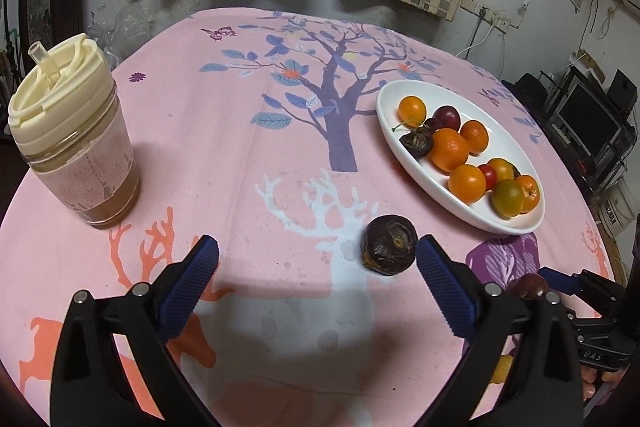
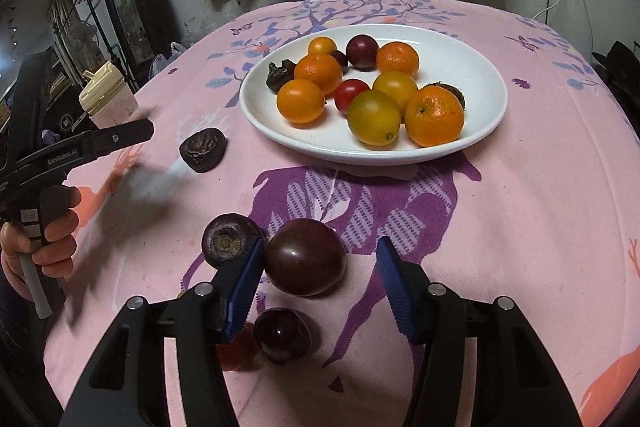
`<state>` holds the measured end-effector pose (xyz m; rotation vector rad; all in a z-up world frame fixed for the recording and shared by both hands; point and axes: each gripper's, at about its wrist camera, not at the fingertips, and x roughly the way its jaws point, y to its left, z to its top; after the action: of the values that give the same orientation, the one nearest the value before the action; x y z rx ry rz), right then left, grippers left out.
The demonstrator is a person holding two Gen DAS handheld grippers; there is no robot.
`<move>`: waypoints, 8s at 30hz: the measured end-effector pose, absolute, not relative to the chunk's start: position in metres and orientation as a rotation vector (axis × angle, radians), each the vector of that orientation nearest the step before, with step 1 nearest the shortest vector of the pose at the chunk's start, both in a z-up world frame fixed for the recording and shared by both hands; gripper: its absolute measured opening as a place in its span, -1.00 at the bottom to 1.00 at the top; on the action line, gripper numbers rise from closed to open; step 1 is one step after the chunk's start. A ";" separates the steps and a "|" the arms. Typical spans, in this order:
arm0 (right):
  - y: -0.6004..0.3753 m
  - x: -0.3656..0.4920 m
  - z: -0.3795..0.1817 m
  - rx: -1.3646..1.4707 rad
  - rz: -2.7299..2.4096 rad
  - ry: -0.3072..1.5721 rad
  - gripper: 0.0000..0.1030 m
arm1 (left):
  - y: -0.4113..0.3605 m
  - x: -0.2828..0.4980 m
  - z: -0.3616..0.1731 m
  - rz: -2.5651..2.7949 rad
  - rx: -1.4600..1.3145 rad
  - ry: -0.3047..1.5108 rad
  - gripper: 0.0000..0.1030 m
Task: Organize fruits
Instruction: 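Grasp a dark red plum with the right tool while the left tool grasps a mangosteen, then lower the plum and mangosteen onto the white plate and open both tools, then grasp a dark plum with the right tool while the left tool grasps another dark plum, then lower both dark plums onto the white plate and open both tools, then grasp a red tomato with the right tool while the left tool grasps a small yellow fruit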
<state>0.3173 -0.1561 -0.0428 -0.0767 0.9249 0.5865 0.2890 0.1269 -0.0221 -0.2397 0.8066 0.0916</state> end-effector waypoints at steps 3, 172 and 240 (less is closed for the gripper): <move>-0.154 0.318 -0.046 -0.084 0.592 0.937 0.12 | 0.127 0.289 -0.022 0.089 -0.238 0.809 0.89; -0.213 0.286 -0.027 0.055 0.539 0.836 -0.49 | -0.016 0.280 -0.032 -0.297 0.017 0.917 -0.32; -0.139 0.252 -0.043 -0.219 0.777 0.916 0.05 | 0.085 0.270 -0.016 0.113 -0.156 0.796 0.90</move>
<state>0.2525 -0.1395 -0.0432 -0.2188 0.9161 0.7770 0.2700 0.0847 -0.0157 -0.1564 0.7958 0.1131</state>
